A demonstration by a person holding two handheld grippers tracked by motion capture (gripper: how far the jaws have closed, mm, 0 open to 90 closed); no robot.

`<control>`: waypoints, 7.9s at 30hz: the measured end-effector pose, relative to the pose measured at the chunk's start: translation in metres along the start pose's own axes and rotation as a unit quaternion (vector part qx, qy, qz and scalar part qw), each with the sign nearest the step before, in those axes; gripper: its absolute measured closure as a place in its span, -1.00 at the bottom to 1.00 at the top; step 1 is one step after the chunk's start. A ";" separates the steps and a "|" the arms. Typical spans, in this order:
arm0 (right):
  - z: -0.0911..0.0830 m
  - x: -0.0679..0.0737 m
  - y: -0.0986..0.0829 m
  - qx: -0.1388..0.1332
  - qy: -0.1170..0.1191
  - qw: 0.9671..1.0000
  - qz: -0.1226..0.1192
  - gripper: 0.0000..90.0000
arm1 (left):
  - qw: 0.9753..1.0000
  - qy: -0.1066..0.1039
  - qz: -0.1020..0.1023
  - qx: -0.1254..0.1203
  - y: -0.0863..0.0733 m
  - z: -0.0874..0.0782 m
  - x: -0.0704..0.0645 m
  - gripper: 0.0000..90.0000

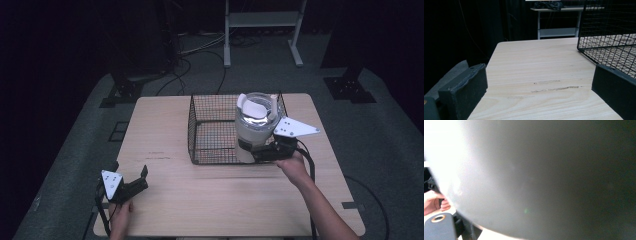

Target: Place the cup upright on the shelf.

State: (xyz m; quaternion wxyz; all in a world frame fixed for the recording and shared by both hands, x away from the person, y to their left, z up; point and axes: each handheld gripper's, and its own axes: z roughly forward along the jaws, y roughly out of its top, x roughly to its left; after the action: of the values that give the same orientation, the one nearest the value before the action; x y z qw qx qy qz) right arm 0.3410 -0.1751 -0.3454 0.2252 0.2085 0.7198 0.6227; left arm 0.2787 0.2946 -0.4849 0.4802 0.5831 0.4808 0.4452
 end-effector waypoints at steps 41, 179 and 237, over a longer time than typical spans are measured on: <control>0.120 -0.063 0.048 0.038 0.018 0.999 0.015 -0.81 | 1.000 -0.006 0.016 -0.009 -0.001 -0.002 -0.004 -1.00; 0.179 -0.098 -0.072 0.169 0.090 0.981 0.022 -0.83 | 0.999 -0.020 0.031 -0.019 -0.002 -0.004 -0.005 -1.00; 0.133 -0.101 -0.058 0.226 0.056 0.972 0.043 -0.81 | 0.999 -0.025 0.029 -0.021 -0.002 -0.004 -0.004 -1.00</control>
State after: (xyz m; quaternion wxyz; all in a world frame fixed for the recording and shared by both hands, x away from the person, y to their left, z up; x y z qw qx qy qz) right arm 0.4993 -0.1349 -0.4130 0.1046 0.2498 0.8434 0.4641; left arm 0.2738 0.2910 -0.4864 0.4909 0.5980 0.4419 0.4539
